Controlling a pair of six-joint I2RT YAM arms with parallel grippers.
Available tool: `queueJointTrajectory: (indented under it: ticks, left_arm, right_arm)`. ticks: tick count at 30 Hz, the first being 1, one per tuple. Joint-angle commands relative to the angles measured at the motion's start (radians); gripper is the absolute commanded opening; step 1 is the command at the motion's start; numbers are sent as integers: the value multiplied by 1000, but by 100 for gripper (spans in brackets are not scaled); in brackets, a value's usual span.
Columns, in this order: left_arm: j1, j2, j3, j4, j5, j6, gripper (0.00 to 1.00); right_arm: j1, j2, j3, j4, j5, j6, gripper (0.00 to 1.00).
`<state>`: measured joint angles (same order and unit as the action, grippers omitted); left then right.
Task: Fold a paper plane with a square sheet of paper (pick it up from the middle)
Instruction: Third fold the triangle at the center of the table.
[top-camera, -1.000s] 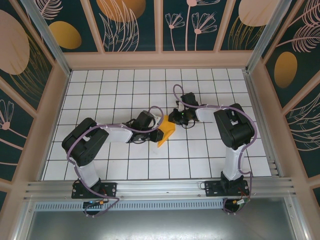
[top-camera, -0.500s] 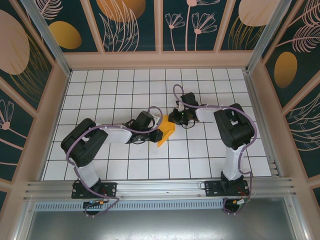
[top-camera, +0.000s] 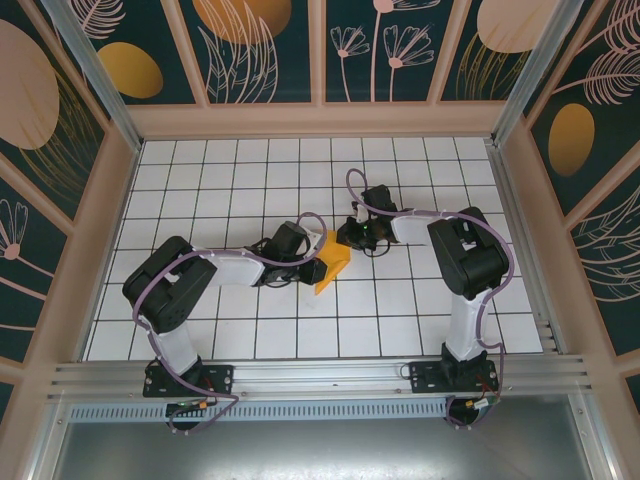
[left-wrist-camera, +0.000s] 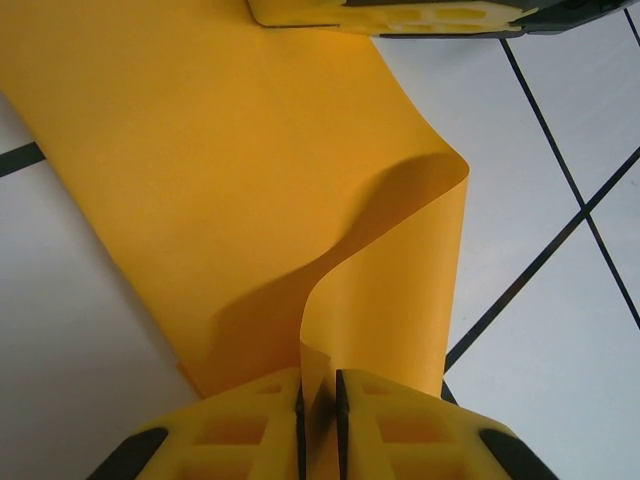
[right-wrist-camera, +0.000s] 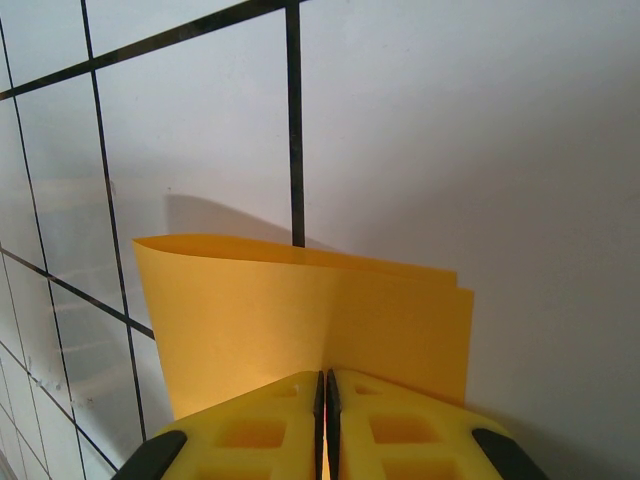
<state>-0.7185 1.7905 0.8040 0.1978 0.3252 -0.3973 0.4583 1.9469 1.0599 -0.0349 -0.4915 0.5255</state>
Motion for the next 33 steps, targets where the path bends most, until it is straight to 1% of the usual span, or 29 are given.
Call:
queueJointTrajectory:
  ticks: [1,5,8,11,13,16,21,23,25,26,30,33]
  left_arm:
    - [6,23,-6,-14,-3,14,18]
    - [6,36,-13,-28,-32,9,16]
    - [6,47,-17,-20,-25,3,16]
    - [6,51,-6,-9,-3,-3,16]
    - [6,49,-5,-1,7,-8,16]
    - [7,54,1,2,21,-9,16]
    - [5,73,4,16,45,-19,17]
    - [6,77,7,21,57,-23,17]
    - [6,79,7,22,55,-25,17]
    - [7,81,7,23,56,-25,17]
    - [5,92,17,15,55,-22,17]
    - [7,92,20,8,54,-18,17]
  right_arm:
    - [10,60,-11,-57,80,-12,15]
    - [11,30,14,-61,54,-8,16]
    - [8,-49,18,-41,40,-2,20]
    - [2,-157,-1,-36,88,12,23]
    - [-2,-229,-38,-26,128,29,23]
    - [-2,-329,-133,11,145,84,19]
    - [17,-491,-394,239,70,261,3]
    - [45,-534,-475,322,47,315,0]
    - [82,-555,-524,343,53,366,0]
    - [119,-559,-552,371,55,389,0]
    - [245,-497,-592,489,60,474,0]
    - [302,-453,-591,544,80,519,0]
